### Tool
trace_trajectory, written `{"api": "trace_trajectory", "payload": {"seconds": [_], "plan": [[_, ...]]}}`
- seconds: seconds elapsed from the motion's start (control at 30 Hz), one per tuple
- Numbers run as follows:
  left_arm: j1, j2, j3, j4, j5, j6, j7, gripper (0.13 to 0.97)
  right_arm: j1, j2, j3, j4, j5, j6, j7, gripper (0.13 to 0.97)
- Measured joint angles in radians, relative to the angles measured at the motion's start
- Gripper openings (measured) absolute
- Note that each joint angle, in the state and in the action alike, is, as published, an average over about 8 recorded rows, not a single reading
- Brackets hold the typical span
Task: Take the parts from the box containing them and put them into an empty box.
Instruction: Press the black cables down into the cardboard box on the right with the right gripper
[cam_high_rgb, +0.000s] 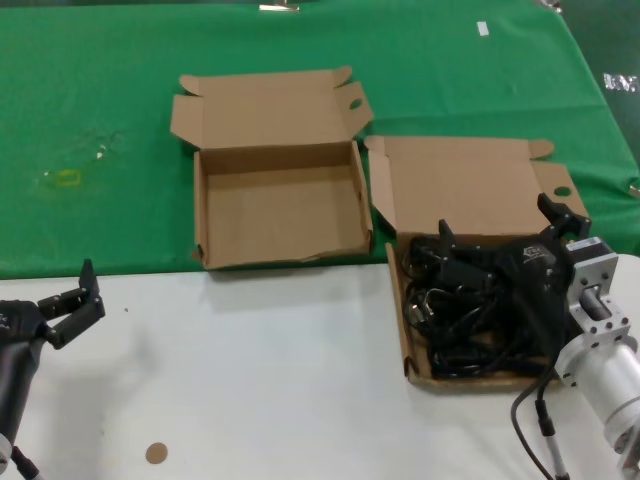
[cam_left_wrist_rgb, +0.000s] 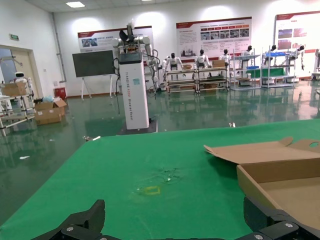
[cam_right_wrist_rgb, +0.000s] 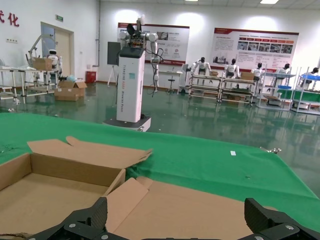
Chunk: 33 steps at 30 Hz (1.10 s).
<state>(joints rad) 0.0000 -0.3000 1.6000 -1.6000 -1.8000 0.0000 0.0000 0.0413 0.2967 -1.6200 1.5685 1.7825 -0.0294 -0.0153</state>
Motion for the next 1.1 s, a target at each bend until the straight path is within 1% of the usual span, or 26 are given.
{"api": "trace_trajectory", "payload": {"seconds": [0.8, 1.1], "plan": [[0.0, 0.0, 0.0, 0.0, 0.0, 0.0, 0.0, 0.964, 0.0, 0.0, 0.0, 0.0, 0.0, 0.0, 0.0, 0.966], [0.0, 0.0, 0.0, 0.0, 0.0, 0.0, 0.0, 0.913, -0.001, 0.0, 0.0, 0.001, -0.002, 0.001, -0.002, 0.966]]}}
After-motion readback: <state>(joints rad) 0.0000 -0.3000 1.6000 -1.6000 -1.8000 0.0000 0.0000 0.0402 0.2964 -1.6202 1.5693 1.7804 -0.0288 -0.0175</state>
